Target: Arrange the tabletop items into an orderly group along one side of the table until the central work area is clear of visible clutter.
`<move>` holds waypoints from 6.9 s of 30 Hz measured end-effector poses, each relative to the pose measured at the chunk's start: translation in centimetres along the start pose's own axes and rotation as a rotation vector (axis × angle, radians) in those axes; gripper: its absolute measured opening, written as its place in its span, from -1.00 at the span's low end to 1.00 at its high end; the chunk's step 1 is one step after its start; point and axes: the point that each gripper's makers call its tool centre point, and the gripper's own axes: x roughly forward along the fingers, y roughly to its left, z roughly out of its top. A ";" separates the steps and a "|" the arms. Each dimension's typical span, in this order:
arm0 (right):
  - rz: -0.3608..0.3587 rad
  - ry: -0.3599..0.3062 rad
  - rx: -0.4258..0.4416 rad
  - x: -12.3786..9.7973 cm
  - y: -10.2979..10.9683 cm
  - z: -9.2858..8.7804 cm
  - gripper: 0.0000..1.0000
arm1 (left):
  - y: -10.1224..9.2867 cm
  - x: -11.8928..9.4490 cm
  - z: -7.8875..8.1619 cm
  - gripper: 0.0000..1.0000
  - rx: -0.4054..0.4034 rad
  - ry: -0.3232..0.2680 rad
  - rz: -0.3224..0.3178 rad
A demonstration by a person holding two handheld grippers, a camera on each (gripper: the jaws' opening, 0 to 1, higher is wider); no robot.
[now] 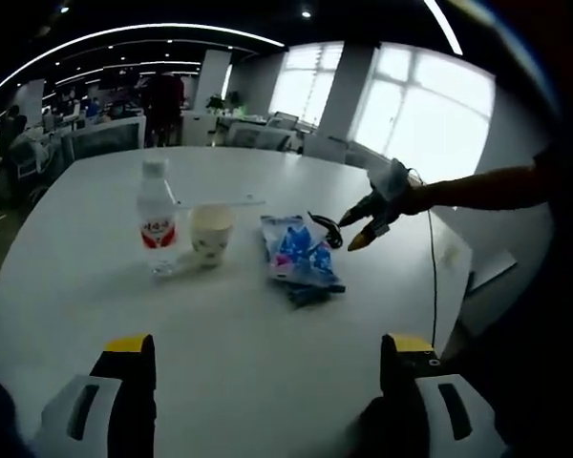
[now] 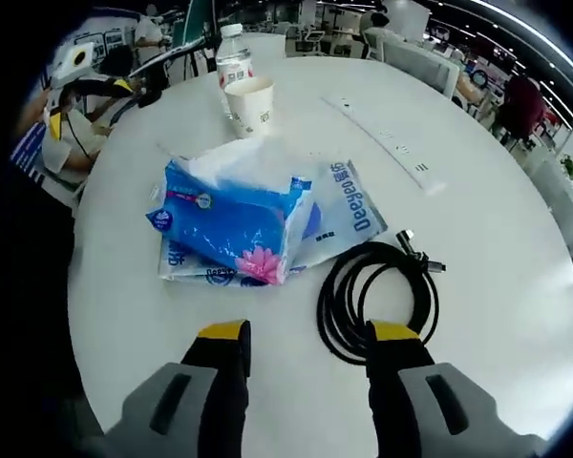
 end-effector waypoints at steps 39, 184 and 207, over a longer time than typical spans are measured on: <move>0.028 0.028 0.057 3.0 -1.8 -1.0 -0.64 | 1.5 0.0 -1.2 0.87 -0.075 0.033 0.051; -0.126 -0.024 0.012 -3.3 17.4 -5.9 -0.95 | 0.6 -0.2 -1.8 0.97 0.102 0.021 -0.044; -0.061 -0.077 0.121 -3.2 17.4 -5.0 -0.80 | -0.6 1.1 -1.6 0.93 0.098 0.044 -0.064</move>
